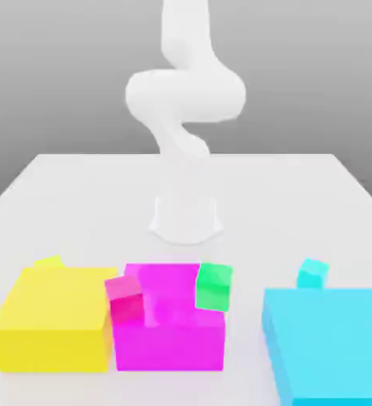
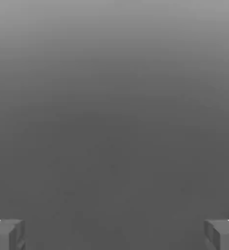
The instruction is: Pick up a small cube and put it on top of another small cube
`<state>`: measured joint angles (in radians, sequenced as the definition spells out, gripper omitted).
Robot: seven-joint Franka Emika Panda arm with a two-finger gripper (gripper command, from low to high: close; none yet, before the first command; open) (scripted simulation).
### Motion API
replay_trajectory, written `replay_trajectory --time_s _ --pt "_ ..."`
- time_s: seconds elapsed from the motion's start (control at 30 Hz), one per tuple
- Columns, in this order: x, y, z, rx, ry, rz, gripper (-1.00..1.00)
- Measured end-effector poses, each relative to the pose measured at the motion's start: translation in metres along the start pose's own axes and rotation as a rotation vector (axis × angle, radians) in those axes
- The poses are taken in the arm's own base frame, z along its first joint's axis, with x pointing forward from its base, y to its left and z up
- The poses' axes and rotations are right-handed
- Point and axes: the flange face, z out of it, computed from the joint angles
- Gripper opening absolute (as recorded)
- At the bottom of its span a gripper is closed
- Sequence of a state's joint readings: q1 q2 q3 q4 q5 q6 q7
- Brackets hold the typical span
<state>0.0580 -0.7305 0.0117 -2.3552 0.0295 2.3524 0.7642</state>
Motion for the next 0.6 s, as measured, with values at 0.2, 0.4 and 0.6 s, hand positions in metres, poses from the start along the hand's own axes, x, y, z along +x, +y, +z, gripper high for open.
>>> replay_trajectory --time_s 0.2,0.4,0.6 --pt "-0.093 -0.018 0.118 -0.033 -0.217 -0.182 0.00" --pt "-0.213 -0.010 0.200 -0.082 -0.404 -0.383 0.00" --pt "-0.339 0.032 0.246 -0.147 -0.563 -0.603 0.00"
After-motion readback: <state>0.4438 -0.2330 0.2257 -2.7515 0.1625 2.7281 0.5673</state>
